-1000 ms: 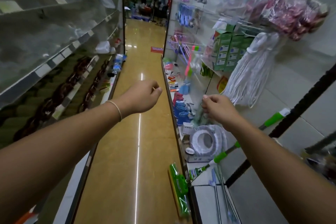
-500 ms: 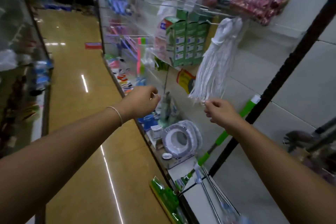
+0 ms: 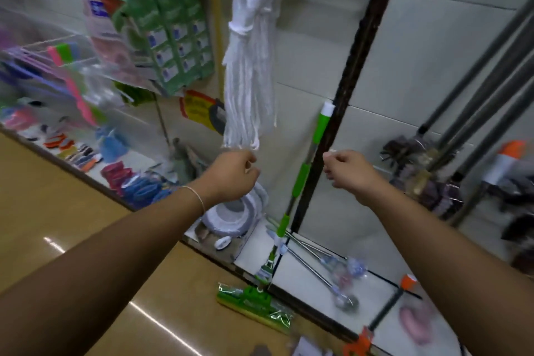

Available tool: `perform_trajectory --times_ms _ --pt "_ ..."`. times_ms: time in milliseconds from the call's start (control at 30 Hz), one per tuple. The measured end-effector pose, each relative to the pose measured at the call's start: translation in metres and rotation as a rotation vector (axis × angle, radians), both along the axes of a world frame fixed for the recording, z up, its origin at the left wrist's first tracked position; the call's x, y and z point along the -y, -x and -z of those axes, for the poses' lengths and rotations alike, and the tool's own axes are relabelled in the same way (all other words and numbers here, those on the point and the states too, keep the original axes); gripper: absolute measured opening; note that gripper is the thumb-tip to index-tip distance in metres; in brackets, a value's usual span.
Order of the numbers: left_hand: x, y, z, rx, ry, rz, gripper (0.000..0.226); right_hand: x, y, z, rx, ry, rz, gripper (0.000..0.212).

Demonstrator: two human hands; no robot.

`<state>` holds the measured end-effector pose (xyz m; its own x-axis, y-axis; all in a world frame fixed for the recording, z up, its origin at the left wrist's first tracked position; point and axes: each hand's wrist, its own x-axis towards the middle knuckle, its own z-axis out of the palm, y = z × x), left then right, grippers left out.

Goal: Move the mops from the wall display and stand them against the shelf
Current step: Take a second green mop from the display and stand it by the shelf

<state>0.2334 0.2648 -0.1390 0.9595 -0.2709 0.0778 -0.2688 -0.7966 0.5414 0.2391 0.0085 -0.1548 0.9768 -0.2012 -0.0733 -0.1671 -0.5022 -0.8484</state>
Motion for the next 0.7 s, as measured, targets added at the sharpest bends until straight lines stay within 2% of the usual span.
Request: perform_trajectory --times_ms 167,367,533,700 --pt "0.039 -0.05 0.027 -0.037 0.007 0.078 0.038 0.021 -0.046 0.023 -0.059 -0.019 0.033 0.03" --pt "0.072 -0.113 0.061 -0.152 -0.021 0.098 0.037 0.039 -0.109 0.06 -0.143 -0.067 0.081 0.042" --pt "0.098 -0.157 0.091 -0.215 -0.022 0.102 0.038 0.053 -0.155 0.084 -0.183 -0.02 0.164 0.038" --pt "0.123 -0.196 0.123 -0.297 0.02 0.108 0.033 0.064 -0.192 0.099 -0.218 0.029 0.225 0.046"
